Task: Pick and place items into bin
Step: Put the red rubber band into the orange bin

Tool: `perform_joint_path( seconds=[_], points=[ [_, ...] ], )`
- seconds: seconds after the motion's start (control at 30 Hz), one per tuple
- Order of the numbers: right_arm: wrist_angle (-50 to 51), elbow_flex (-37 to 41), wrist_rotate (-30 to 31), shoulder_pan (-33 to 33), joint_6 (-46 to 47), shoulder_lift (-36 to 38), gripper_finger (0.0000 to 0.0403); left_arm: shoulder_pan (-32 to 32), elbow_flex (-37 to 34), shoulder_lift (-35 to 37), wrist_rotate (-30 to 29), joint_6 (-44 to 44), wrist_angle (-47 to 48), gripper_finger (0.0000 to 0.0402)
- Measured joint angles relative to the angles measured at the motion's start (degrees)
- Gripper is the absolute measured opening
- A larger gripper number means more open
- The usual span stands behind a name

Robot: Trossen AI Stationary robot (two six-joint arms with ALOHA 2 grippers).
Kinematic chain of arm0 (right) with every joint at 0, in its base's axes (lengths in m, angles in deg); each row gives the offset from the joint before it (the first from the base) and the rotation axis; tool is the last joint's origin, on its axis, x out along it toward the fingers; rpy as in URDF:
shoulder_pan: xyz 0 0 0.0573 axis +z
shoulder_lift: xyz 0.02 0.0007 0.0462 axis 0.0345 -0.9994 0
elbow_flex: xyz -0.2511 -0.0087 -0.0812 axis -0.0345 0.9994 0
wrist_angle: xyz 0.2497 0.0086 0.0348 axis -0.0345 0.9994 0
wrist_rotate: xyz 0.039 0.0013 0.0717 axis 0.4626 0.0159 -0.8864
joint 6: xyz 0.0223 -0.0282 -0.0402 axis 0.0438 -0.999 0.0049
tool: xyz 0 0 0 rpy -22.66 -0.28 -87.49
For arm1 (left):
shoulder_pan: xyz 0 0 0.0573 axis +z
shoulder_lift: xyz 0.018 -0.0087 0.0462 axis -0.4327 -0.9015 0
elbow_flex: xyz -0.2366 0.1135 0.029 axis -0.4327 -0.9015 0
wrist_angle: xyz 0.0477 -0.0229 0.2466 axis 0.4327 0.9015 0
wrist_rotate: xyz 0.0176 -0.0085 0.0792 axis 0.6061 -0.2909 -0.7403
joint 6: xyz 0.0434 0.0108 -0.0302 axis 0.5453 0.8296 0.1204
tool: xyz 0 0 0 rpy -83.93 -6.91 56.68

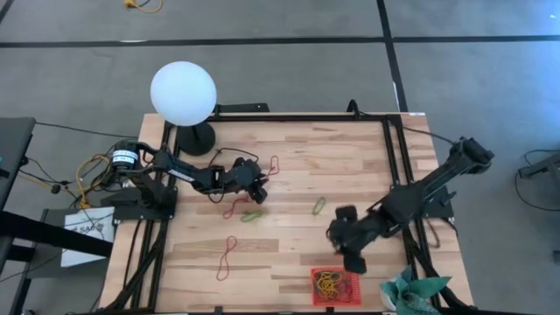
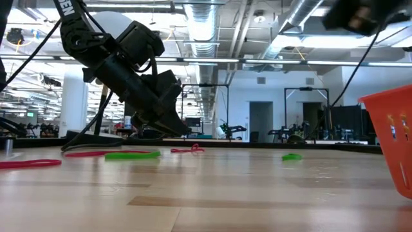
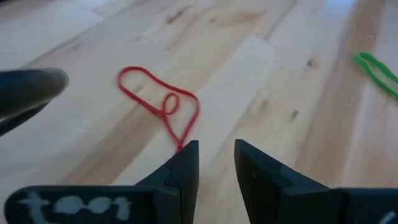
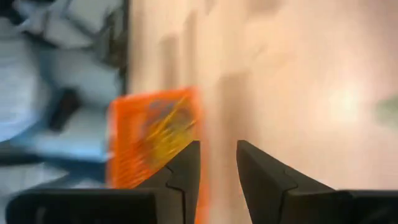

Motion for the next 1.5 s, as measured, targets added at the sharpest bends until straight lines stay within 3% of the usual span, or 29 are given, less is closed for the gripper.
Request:
perform_joint_path(
  seconds=[0.2,0.3,0.43,0.57,0.73,0.8,0.93,1.13,1.27,1.5],
  points=[
    [1.2,0.0,19.6,-2.9,-12.0,4.8,0.0098,1.4,0.0,0.0,-1.5,-2.0,0.2,0.0091],
    [1.3,0.0,29.9,-5.2,-12.9,4.2,0.0098,1.5,0.0,0.0,-1.5,-3.3,0.2,0.0091],
    [2.6,0.0,35.8,-10.5,-13.1,0.3,0.0098,1.5,0.0,0.0,-1.6,-2.5,0.2,0.0091],
    [2.3,0.1,34.7,-17.9,-13.3,-5.5,0.0098,1.5,0.0,0.0,0.6,-2.3,0.4,0.0091],
    [-7.3,0.1,24.3,-26.5,-20.7,-13.3,0.0098,1.5,0.0,1.1,9.9,0.0,2.9,0.0091],
    [-13.5,0.1,20.9,-28.7,-25.5,-15.9,0.0098,1.4,0.0,2.7,10.9,1.5,7.9,0.0091],
    [-22.9,0.1,18.5,-32.0,-33.3,-20.0,0.0098,0.8,0.0,7.9,9.9,2.3,23.3,0.0091],
    [-29.0,-0.1,11.8,-36.8,-33.9,-23.4,0.0098,-3.6,0.0,17.7,8.5,-2.4,41.2,0.0091],
    [-35.4,-0.1,11.3,-39.5,-33.9,-25.7,0.0098,-6.8,0.0,21.4,4.9,-5.5,44.5,0.0091],
    [-46.7,0.0,9.9,-41.4,-33.9,-31.8,0.0098,-10.7,-0.3,21.6,-0.1,-8.1,43.9,0.0091]
  ],
)
